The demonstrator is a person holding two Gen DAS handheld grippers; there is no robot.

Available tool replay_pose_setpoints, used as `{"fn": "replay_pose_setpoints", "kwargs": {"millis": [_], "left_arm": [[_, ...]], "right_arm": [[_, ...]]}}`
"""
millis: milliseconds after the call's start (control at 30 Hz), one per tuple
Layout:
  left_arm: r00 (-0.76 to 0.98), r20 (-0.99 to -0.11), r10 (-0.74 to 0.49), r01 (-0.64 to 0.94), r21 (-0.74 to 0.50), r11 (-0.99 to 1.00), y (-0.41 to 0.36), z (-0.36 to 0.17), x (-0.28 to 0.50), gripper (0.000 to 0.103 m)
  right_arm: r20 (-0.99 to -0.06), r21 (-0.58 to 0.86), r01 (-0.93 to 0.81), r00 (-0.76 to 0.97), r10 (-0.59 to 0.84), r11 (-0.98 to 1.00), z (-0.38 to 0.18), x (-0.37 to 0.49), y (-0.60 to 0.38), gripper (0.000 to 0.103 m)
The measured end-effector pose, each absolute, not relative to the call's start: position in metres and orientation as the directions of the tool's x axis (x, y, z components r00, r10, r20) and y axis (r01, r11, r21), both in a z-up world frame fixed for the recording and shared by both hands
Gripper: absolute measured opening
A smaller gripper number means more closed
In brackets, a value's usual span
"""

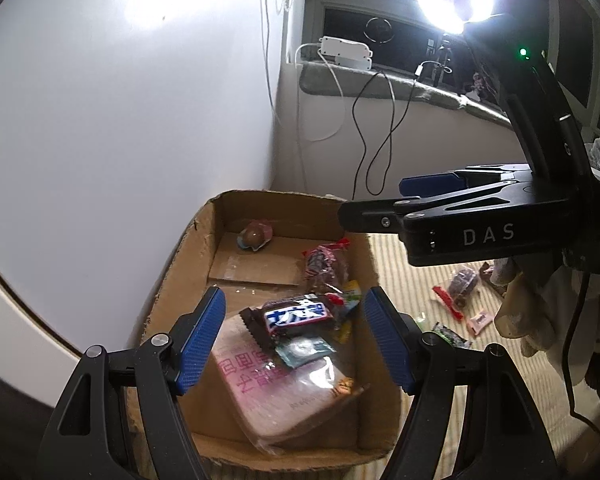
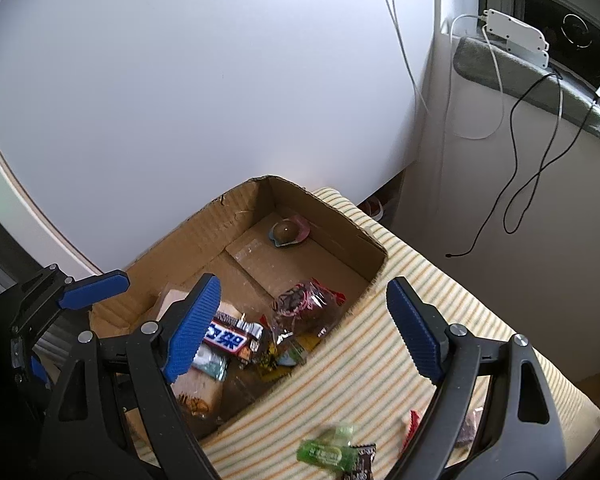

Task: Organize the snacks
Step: 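Move the left gripper to the pink candy while the right approaches the Snickers bar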

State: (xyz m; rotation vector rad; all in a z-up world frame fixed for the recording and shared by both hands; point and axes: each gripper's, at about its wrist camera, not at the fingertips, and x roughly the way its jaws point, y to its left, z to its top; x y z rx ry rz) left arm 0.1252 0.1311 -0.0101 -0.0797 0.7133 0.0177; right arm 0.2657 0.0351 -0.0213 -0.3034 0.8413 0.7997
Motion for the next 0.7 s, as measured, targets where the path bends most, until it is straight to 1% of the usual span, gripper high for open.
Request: {"fn": "replay_pose_setpoints", "kwargs": {"millis": [367,700], "left_arm": [[0.772,-0.634,-0.051,0.003,-0.078,0.997,0.104,0.001,0.109,0.072],[0.75,-0.649,-0.131,0.064,-0.125,0.99,0.069,-0.01,0.101,0.072]], "right_arm": [[-0.734,0.068,-0.71,0.44,0.518,0.701,-0.004,0.241,-0.023,0.087],[-0.721,0.073,-0.639,0.497,0.484,0.766,-0.004,0.223,-0.106,0.087]]}}
